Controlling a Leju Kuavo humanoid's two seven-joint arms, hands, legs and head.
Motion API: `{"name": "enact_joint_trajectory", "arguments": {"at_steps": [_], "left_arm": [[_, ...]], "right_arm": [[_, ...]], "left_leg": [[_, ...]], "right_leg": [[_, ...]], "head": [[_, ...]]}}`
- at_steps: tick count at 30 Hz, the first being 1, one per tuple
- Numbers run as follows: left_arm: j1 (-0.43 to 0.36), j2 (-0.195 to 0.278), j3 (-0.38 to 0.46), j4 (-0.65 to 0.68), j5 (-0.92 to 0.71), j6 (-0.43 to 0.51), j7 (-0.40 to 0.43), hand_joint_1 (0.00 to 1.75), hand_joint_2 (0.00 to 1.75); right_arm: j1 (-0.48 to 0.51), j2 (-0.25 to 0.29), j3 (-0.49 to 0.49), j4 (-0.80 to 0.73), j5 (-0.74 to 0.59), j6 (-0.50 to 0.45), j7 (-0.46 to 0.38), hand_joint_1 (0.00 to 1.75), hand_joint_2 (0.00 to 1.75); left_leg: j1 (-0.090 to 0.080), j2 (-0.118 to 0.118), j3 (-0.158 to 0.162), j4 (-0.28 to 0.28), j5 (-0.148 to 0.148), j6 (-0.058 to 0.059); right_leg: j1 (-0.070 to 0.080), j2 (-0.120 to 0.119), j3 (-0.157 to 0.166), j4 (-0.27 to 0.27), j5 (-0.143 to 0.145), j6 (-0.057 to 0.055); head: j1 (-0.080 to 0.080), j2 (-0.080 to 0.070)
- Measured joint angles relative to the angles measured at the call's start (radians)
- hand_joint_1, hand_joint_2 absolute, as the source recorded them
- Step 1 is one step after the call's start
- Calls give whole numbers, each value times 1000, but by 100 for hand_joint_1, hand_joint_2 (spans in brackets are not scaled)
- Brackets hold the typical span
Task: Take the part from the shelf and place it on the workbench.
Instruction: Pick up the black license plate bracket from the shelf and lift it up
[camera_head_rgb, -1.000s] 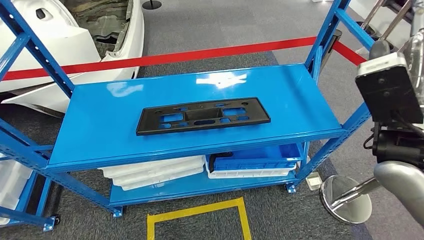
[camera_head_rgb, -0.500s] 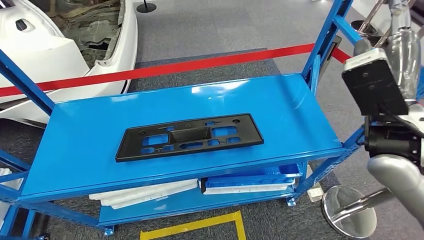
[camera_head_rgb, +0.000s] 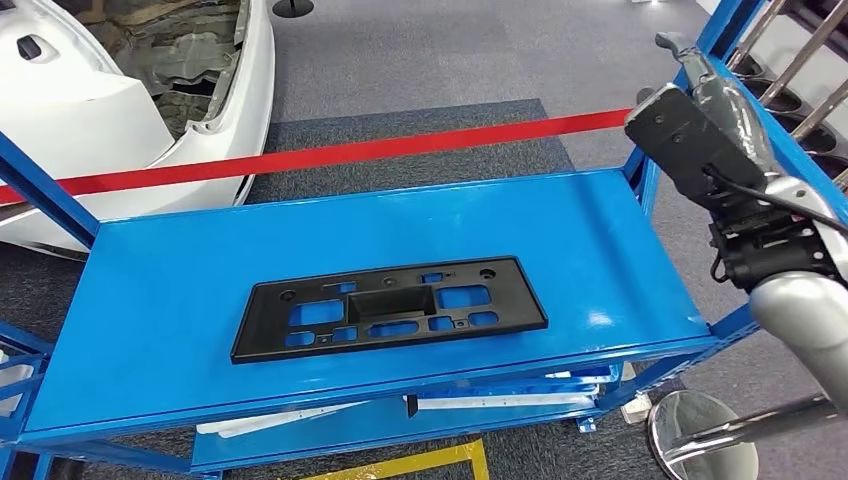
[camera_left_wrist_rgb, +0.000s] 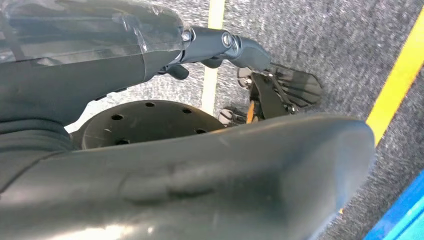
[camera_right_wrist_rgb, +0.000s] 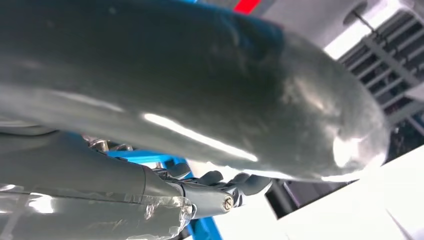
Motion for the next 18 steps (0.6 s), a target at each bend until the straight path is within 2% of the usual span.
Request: {"name": "enact_joint_trajectory", "arguments": {"at_steps": [1, 3, 6, 10, 14, 18], "left_arm": [[0, 0, -1, 0, 1, 0, 0, 0, 0], [0, 1, -5, 0, 4, 0, 3, 0, 0], [1, 1, -9, 0, 8, 1, 10, 0, 0], [1, 1, -13, 0, 9, 2, 12, 0, 0], [0, 1, -16, -2, 9, 8, 17, 0, 0], [-2, 1, -19, -5, 8, 15, 21, 0, 0]], "right_arm": [[-14, -3, 17, 10, -26, 19, 1, 0, 0], [-39, -5, 57, 25, -71, 50, 1, 0, 0], [-74, -3, 117, 42, -95, 64, -4, 0, 0], [-103, 0, 183, 58, -100, 69, -11, 0, 175], [-111, 20, 253, 61, -81, 94, -44, 0, 175], [-112, 69, 338, 61, -67, 137, -80, 0, 175]], "left_leg": [[-1, -1, -2, 5, -6, -4], [-5, -2, -4, 7, -10, -2], [-4, -1, 3, 2, -10, 1], [-2, -1, 10, -2, -10, 0], [0, -1, 12, -4, -12, -5], [2, -1, 13, -5, -15, -12]], "right_leg": [[1, 1, 5, -25, 8, -7], [5, 2, 9, -36, 3, -29], [8, 2, 14, -37, 0, -40], [12, 0, 19, -37, -5, -48], [14, -1, 21, -37, -8, -53], [18, -1, 23, -37, -11, -56]], "head": [[1, 0], [-1, 0], [-8, 0], [-10, 0], [-10, 0], [-10, 0]]}}
